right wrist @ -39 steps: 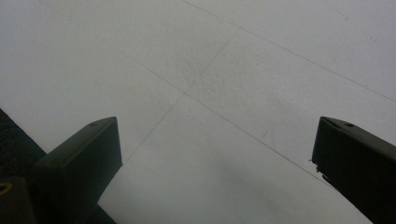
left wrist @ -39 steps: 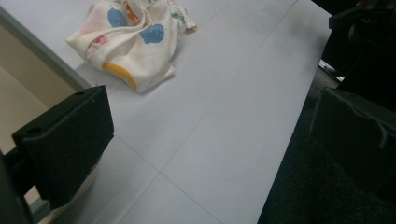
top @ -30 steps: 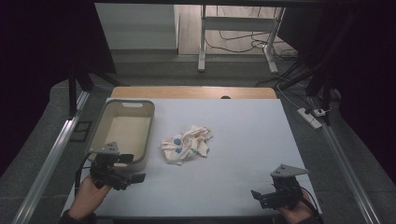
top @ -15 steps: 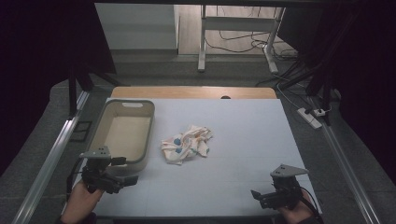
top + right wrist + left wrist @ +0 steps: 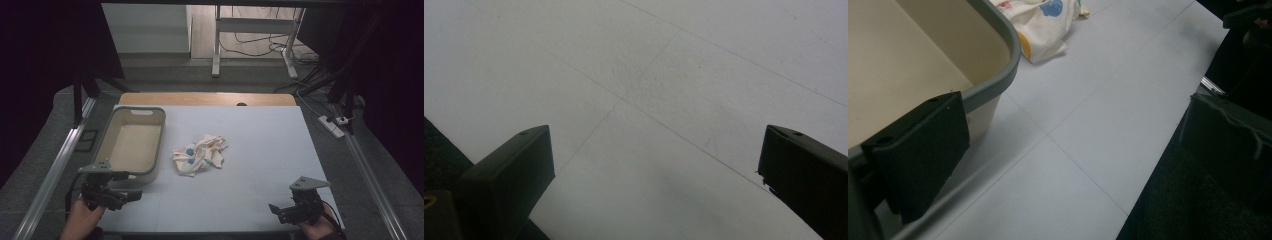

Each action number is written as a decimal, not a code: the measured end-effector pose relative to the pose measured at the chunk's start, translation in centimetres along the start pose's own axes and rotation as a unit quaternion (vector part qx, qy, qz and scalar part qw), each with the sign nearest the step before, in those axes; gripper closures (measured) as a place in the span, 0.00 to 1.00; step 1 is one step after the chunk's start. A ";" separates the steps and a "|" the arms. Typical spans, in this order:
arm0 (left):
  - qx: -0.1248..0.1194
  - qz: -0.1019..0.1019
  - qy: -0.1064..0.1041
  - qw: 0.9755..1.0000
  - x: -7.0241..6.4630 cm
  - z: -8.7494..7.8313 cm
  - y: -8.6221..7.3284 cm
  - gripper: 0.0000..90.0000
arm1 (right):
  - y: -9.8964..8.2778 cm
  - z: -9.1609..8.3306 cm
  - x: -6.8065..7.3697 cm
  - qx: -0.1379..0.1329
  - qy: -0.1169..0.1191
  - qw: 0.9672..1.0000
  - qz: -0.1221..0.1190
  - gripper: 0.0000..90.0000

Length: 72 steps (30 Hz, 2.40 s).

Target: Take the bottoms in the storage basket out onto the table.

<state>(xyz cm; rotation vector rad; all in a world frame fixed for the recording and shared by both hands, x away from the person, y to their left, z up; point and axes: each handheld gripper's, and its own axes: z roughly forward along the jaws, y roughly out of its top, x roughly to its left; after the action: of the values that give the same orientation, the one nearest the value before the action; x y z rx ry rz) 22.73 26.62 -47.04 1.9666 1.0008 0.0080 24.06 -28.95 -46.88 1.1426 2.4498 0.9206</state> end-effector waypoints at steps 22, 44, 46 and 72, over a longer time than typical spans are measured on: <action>0.001 -0.028 0.031 0.999 1.2 -1.6 -2.4 0.00 | -0.1 -0.1 0.1 0.003 -0.005 1.000 0.001 0.02; 0.004 -0.056 0.054 0.997 2.0 -3.0 -4.3 0.00 | 0.0 0.1 0.1 0.005 -0.003 1.000 -0.003 0.02; 0.002 -0.059 0.055 0.997 2.1 -3.2 -4.4 0.00 | 0.0 0.1 0.1 0.005 -0.003 1.000 -0.003 0.02; 0.010 -0.063 0.080 0.995 1.8 -4.5 -5.7 0.00 | 0.0 0.1 0.2 0.007 -0.007 1.000 -0.002 0.02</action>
<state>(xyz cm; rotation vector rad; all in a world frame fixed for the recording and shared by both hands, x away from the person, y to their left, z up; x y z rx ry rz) 18.56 32.52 -49.10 1.9408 1.2325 0.0880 23.96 -28.78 -46.95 1.1455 2.4509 0.8927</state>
